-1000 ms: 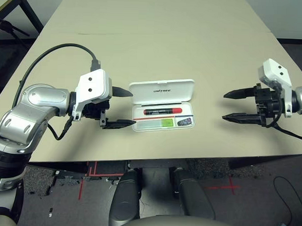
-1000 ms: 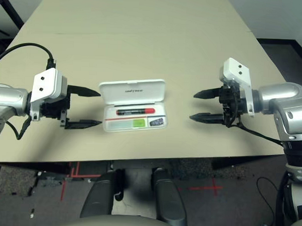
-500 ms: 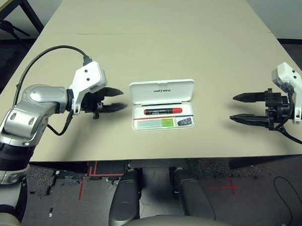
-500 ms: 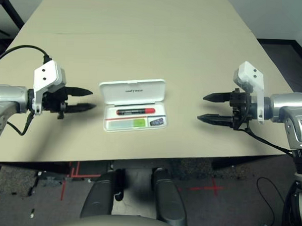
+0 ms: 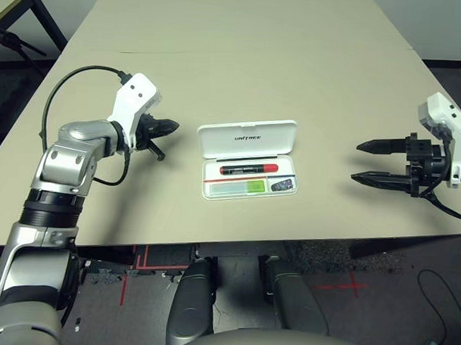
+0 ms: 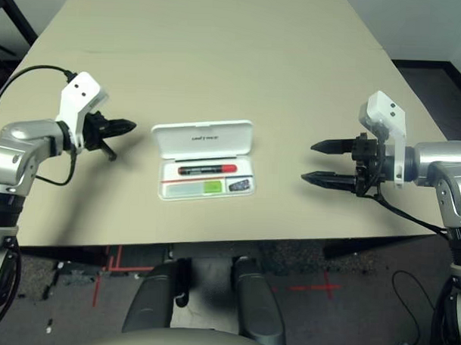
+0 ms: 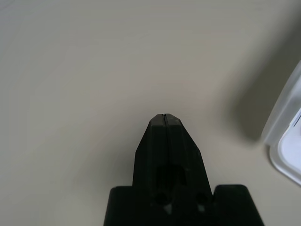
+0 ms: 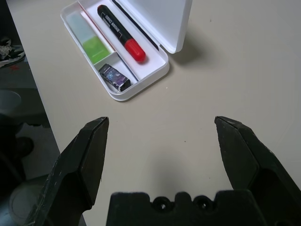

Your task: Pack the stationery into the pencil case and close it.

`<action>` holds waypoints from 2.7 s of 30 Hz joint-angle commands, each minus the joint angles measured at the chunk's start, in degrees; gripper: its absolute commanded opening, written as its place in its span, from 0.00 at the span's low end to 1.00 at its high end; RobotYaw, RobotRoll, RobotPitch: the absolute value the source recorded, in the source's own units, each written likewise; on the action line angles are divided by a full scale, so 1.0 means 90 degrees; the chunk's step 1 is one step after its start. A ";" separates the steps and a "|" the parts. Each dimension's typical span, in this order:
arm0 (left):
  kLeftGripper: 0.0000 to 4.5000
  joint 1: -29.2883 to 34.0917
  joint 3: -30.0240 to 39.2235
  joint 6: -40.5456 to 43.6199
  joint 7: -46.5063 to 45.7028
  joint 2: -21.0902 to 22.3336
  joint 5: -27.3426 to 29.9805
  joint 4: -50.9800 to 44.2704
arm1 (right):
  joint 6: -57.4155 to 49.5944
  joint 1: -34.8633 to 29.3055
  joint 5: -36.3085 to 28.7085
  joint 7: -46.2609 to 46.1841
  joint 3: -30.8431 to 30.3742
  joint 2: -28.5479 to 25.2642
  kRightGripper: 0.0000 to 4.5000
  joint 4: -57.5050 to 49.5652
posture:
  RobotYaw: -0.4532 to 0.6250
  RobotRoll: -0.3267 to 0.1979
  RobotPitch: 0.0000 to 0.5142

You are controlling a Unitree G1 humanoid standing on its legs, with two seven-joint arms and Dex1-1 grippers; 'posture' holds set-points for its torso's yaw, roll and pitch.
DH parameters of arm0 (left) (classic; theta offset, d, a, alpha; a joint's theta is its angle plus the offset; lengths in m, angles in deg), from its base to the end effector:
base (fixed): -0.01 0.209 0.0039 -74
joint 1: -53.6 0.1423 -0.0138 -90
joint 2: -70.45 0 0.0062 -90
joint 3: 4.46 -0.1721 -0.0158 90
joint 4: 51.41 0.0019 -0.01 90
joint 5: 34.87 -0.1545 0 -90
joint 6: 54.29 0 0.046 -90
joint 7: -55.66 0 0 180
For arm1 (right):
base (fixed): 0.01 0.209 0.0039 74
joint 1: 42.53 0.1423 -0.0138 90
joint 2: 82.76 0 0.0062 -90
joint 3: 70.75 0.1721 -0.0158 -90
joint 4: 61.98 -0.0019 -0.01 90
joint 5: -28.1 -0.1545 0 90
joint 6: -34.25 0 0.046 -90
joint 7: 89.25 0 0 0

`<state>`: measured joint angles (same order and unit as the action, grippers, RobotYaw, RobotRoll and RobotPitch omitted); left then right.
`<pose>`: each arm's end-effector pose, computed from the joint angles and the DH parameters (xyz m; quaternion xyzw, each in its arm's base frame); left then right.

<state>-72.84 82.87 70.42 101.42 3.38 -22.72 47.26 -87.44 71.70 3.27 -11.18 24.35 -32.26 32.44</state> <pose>0.3040 0.2384 0.2052 0.1762 0.1347 -0.3191 0.9214 0.2628 -0.3026 0.2204 -0.1352 0.1833 0.5159 0.8258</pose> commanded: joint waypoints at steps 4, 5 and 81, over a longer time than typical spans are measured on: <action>0.01 -0.0133 -0.0203 0.0007 0.0102 -0.0207 -0.0024 -0.0082 | -0.0051 0.0006 -0.0032 0.0014 -0.0044 -0.0089 1.00 -0.0108 | 0.34 0.62 0.31; 0.01 -0.0139 -0.0218 0.0022 0.0127 -0.0231 -0.0011 -0.0127 | -0.0050 0.0009 -0.0029 0.0016 -0.0048 -0.0092 1.00 -0.0108 | 0.34 0.62 0.31; 0.01 0.1221 -0.1835 0.0108 0.1475 0.0131 -0.0048 -0.2426 | 0.0284 0.0019 0.0581 0.0184 -0.0999 0.0052 1.00 -0.0012 | 0.34 0.62 0.31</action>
<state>-62.69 67.82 71.11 114.13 3.99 -22.21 24.01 -85.39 72.26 8.03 -9.36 15.78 -31.95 32.65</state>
